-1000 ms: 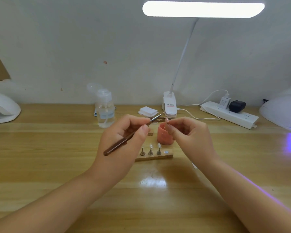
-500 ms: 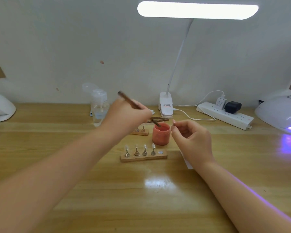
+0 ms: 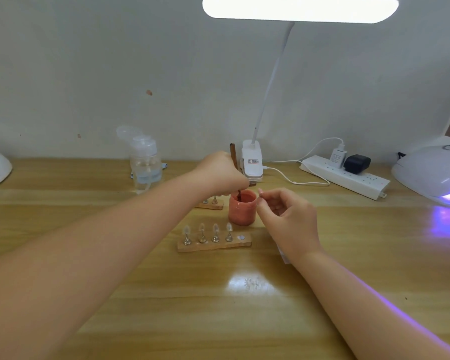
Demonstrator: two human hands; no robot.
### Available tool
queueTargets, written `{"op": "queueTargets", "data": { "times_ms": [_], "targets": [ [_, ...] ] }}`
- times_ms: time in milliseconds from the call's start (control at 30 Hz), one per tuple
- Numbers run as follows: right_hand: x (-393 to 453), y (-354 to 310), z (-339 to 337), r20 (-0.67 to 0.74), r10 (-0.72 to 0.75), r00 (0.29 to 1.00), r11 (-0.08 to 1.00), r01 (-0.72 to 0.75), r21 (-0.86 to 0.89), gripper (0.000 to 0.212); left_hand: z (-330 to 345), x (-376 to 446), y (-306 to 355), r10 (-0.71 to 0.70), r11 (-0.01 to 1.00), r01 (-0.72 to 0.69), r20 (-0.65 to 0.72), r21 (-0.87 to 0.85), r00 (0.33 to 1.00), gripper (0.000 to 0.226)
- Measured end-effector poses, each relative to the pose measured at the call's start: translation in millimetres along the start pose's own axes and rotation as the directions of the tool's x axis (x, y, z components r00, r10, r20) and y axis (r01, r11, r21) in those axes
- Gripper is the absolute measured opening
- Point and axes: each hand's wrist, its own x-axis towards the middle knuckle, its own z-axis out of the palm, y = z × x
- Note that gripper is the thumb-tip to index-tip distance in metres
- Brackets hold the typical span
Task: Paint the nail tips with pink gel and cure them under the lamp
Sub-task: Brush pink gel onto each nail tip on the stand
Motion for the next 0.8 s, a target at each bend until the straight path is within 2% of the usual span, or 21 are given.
{"op": "queueTargets", "data": {
  "times_ms": [133,233,300,433,600,733,800],
  "targets": [
    [0.3,1.6,0.9,-0.008,-0.006,1.0,1.0,0.005,-0.017,0.011,-4.9,0.6,-11.5,-0.082,0.957,0.052,-0.093,-0.286,0.992,0.014],
    [0.2,0.6,1.6,-0.008,-0.006,1.0,1.0,0.006,-0.02,0.01,-15.5,0.1,-22.7,-0.22,0.827,0.141,-0.083,-0.544,0.972,0.012],
    [0.0,0.5,1.2,-0.009,-0.011,1.0,1.0,0.01,-0.018,0.011,-19.8,-2.1,-31.3,-0.28,0.748,0.197,-0.031,-0.634,0.96,0.012],
    [-0.3,-0.6,-0.1,-0.016,-0.022,1.0,1.0,0.022,-0.016,0.013,-21.8,-7.3,-46.3,-0.35,0.643,0.279,0.051,-0.713,0.935,0.012],
    [-0.2,-1.0,1.0,-0.027,-0.025,0.999,0.999,0.025,-0.023,0.014,-24.4,-10.4,-57.1,-0.362,0.578,0.212,-0.015,-0.788,0.932,0.011],
    [-1.3,-1.0,0.5,-0.007,-0.04,0.999,0.999,0.04,-0.03,0.013,-13.0,-13.8,-57.8,-0.33,0.543,0.231,0.048,-0.807,0.943,0.009],
    [-1.2,-1.5,0.4,-0.004,-0.043,0.999,0.999,0.043,-0.026,0.013,-8.2,-16.3,-60.4,-0.349,0.538,0.23,0.034,-0.811,0.936,0.01]
  ]
}}
